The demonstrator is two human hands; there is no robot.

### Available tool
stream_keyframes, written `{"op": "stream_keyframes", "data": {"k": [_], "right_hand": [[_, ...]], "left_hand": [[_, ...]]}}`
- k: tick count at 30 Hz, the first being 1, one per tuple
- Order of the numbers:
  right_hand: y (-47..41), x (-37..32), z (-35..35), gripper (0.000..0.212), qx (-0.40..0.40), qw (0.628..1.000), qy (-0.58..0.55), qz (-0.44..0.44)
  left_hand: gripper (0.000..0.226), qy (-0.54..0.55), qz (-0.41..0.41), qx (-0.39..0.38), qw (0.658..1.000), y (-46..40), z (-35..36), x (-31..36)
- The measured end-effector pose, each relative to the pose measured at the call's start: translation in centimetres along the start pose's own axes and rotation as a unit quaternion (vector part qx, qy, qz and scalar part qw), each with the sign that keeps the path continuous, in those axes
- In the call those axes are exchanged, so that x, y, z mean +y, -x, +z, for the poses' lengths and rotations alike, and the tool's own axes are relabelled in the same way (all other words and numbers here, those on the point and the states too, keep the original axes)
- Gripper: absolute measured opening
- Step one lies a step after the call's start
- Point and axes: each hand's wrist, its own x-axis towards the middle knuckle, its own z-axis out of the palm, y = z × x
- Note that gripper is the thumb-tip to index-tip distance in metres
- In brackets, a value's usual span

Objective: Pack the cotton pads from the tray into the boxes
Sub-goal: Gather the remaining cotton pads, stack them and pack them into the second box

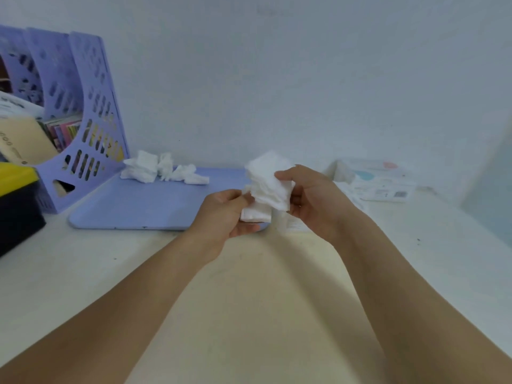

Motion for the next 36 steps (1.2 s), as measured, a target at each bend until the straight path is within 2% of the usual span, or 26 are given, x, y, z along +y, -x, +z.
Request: {"op": "stream_keyframes", "data": {"k": [2,8,16,20,22,25,27,33,36], "right_hand": [[-0.1,-0.2,-0.1,0.030,0.005,1.000,0.014,-0.024],[-0.4,0.9,0.6,0.031,-0.009,0.996,0.082,-0.022],[-0.6,1.0,0.0,0.037,-0.020,0.996,0.086,-0.013],[-0.5,1.0,-0.5,0.016,-0.042,0.994,0.100,0.004],[-0.5,1.0,-0.6,0.024,-0.053,0.993,0.107,0.014],[-0.2,0.8,-0.4,0.058,-0.064,0.990,0.122,0.022],[0.0,0.6,-0.2,0.072,-0.073,0.988,0.135,0.020],[0.3,0.3,0.0,0.074,-0.080,0.985,0.153,0.006],[0.2,0.4,0.0,0.065,-0.072,0.978,0.193,-0.008]], "left_hand": [[0.019,-0.024,-0.011,-0.003,1.000,0.1,0.1,-0.1],[0.025,-0.001,-0.027,-0.101,0.995,0.6,0.2,0.3],[0.029,0.021,-0.061,-0.117,0.991,0.6,0.0,0.6],[0.034,-0.014,-0.073,-0.119,0.990,0.6,-0.5,1.0],[0.034,-0.032,-0.078,-0.123,0.989,0.6,-0.7,1.1],[0.034,-0.061,-0.081,-0.124,0.987,0.5,-0.9,1.2],[0.034,-0.081,-0.078,-0.123,0.986,0.5,-1.0,1.2],[0.032,-0.128,-0.056,-0.122,0.983,0.6,-1.1,1.4],[0.033,-0.136,-0.056,-0.118,0.982,0.6,-1.1,1.3]]}}
